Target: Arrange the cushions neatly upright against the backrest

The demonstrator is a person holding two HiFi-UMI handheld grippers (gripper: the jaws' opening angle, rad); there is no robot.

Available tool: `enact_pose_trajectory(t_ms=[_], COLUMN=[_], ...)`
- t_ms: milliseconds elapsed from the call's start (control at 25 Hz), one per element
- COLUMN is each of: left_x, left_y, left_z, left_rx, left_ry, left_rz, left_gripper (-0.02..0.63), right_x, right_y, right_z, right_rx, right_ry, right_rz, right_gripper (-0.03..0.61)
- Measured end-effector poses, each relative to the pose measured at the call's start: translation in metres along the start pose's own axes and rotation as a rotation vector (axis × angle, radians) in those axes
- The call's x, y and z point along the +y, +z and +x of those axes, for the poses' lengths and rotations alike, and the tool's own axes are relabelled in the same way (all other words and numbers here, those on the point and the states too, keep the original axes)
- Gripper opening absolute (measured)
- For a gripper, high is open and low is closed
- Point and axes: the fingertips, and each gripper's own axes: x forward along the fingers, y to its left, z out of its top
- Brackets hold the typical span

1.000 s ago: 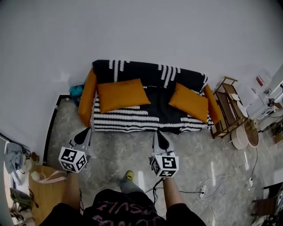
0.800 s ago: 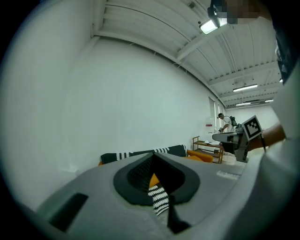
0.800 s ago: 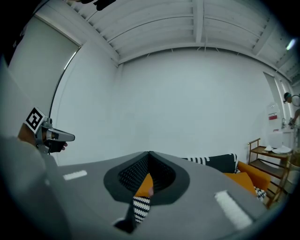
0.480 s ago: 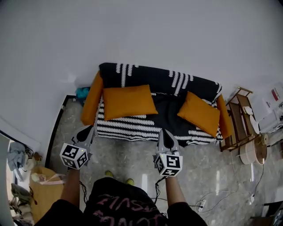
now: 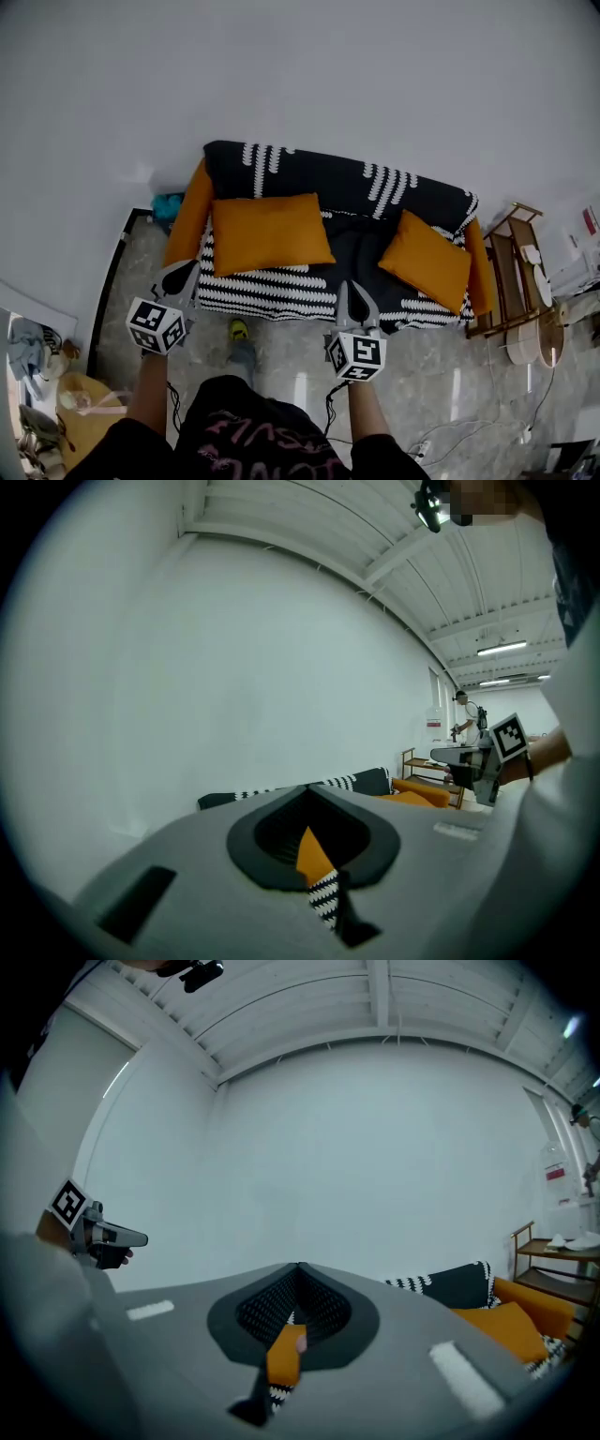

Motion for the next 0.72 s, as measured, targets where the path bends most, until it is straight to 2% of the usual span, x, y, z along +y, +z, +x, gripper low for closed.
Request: enact_pose_trajectory(t_ms=[240,480,720], left_x=[0.065,0.133,0.189], left_y=[-0.001,-0.008,-0.027], left_z=[0.085,0.160,0.213], left_rx=[0.041,0.089,0.141], left_ry=[-0.031,-0.047,-0.046], left_rz=[-0.022,-0.076,-0.124], left_gripper=[-0.005,-0.005,-0.005], right_x=[-0.007,-0.008,-0.016], right_y=[0.003,-0.005,-0.024], right_z=[0.096,0.194,0.264], right_rx=[0.009,0.077,0.151], right_ry=[-0.013,-0.023,-0.049], right_rz=[0.040,0.029,0.000], right_gripper=[0.012,0.012,0.012])
